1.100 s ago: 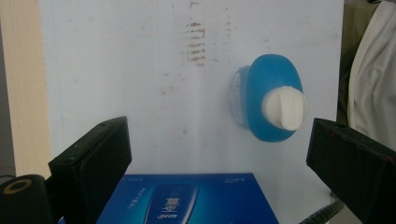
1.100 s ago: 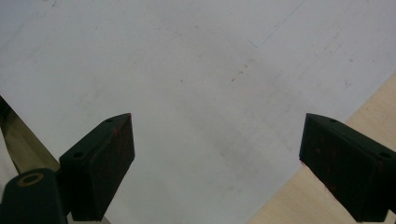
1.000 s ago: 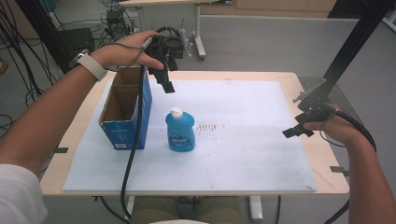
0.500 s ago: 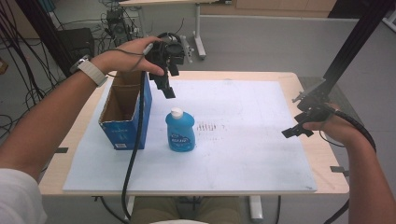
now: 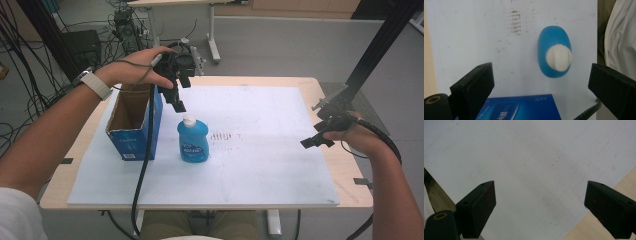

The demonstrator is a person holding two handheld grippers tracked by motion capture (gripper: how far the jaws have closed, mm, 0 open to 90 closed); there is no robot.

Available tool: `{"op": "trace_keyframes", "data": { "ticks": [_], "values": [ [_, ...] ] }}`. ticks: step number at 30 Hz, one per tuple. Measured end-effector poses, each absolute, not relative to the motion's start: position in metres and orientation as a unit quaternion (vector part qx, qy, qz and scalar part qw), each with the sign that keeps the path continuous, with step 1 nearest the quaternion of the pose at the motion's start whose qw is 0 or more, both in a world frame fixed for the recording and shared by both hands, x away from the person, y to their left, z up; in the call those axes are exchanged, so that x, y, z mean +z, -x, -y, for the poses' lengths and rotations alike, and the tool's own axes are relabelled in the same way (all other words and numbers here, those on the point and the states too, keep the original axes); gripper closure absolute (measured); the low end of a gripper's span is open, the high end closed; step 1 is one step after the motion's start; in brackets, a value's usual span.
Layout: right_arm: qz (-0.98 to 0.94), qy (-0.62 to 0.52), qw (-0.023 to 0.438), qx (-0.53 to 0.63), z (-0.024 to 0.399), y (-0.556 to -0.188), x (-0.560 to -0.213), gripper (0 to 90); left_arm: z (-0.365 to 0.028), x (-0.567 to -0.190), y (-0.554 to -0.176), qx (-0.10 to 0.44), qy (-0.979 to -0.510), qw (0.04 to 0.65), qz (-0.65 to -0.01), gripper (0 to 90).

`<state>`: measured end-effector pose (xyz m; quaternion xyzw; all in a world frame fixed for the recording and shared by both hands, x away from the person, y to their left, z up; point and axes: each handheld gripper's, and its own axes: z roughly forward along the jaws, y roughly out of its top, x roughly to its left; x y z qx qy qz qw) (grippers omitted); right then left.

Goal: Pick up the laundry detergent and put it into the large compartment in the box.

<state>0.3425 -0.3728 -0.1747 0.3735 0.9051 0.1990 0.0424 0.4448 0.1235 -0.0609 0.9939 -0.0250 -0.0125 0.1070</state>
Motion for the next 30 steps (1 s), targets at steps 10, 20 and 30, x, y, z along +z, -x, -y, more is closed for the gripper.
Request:
{"op": "trace_keyframes", "data": {
  "ticks": [10,20,30],
  "values": [
    [-0.904,-0.375,0.04,0.2,0.374,-0.34,-0.177,10.4,-0.118,-0.068,-0.438,-0.02,-0.994,0.103,0.033,7.0],
    [-0.904,-0.376,0.037,0.202,0.374,-0.34,-0.18,10.4,-0.118,-0.077,-0.435,-0.023,-0.993,0.108,0.03,7.3],
    [-0.902,-0.377,0.036,0.206,0.376,-0.338,-0.186,10.6,-0.11,-0.087,-0.428,-0.021,-0.994,0.095,0.04,7.3]
  ]
}}
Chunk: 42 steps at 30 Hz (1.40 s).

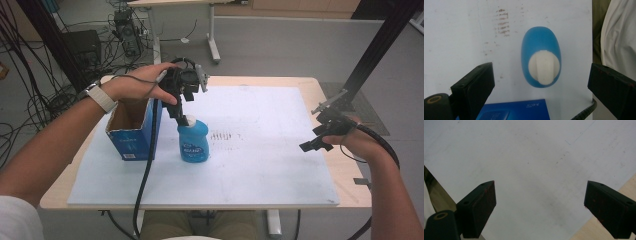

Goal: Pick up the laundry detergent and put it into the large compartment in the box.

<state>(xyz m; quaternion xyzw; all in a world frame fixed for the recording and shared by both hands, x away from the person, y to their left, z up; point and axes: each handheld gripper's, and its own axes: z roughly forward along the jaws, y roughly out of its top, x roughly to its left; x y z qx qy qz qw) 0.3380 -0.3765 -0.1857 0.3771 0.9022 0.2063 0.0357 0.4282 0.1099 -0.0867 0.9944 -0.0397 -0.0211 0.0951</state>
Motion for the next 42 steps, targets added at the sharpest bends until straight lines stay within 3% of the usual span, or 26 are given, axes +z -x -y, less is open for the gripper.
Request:
{"op": "trace_keyframes", "data": {
  "ticks": [42],
  "values": [
    [-0.899,-0.381,0.039,0.212,0.383,-0.328,-0.191,10.6,-0.089,-0.123,-0.415,-0.018,-0.995,0.075,0.056,6.7]
  ]
}}
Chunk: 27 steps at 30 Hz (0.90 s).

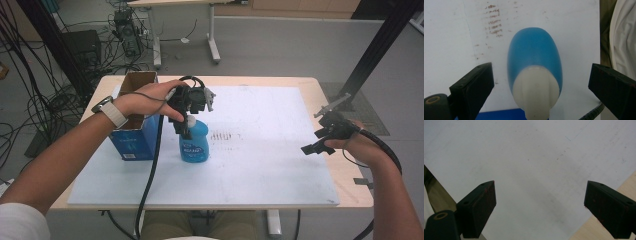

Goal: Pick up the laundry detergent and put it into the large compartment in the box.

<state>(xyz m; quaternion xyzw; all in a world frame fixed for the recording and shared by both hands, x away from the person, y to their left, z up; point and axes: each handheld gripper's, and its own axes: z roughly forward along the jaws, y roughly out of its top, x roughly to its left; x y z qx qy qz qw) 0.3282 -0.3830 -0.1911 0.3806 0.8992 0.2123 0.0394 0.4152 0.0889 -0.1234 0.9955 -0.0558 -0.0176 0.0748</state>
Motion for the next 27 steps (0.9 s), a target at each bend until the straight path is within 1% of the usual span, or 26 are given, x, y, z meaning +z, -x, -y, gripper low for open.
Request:
{"op": "trace_keyframes", "data": {
  "ticks": [27],
  "values": [
    [-0.899,-0.38,0.043,0.213,0.3836,-0.3276,-0.1889,10.6,-0.0915,-0.1247,-0.4161,-0.016,-0.995,0.079,0.052,6.9]
  ]
}}
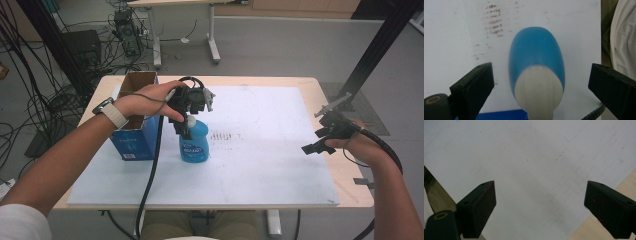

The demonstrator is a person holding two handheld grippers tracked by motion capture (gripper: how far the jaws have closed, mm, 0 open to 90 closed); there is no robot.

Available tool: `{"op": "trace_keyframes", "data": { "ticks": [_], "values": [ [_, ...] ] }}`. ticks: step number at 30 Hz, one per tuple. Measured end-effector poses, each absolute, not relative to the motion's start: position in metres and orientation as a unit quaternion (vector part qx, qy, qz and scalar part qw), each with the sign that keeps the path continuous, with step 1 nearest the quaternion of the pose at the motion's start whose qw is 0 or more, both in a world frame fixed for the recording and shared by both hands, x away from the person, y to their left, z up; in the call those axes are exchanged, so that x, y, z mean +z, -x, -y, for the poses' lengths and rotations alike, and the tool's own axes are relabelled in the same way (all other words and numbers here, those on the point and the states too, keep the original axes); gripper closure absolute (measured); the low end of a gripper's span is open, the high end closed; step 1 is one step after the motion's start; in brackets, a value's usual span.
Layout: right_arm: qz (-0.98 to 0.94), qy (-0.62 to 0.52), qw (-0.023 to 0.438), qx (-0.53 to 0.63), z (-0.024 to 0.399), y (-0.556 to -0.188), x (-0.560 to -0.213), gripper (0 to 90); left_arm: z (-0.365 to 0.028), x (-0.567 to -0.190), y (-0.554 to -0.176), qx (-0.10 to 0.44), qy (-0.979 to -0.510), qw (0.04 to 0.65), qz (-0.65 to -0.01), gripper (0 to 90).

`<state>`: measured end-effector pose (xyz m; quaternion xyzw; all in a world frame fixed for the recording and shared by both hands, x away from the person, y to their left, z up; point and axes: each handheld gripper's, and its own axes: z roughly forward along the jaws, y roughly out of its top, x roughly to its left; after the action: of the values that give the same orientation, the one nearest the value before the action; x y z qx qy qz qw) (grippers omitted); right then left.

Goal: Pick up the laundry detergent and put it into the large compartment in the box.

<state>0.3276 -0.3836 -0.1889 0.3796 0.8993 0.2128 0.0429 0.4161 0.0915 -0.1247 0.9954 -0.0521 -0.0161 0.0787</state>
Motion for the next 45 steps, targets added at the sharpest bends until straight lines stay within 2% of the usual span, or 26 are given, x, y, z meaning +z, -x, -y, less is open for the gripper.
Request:
{"op": "trace_keyframes", "data": {
  "ticks": [45],
  "values": [
    [-0.899,-0.38,0.046,0.212,0.3834,-0.3261,-0.1866,10.6,-0.0983,-0.1239,-0.4162,-0.014,-0.995,0.085,0.047,6.9]
  ]
}}
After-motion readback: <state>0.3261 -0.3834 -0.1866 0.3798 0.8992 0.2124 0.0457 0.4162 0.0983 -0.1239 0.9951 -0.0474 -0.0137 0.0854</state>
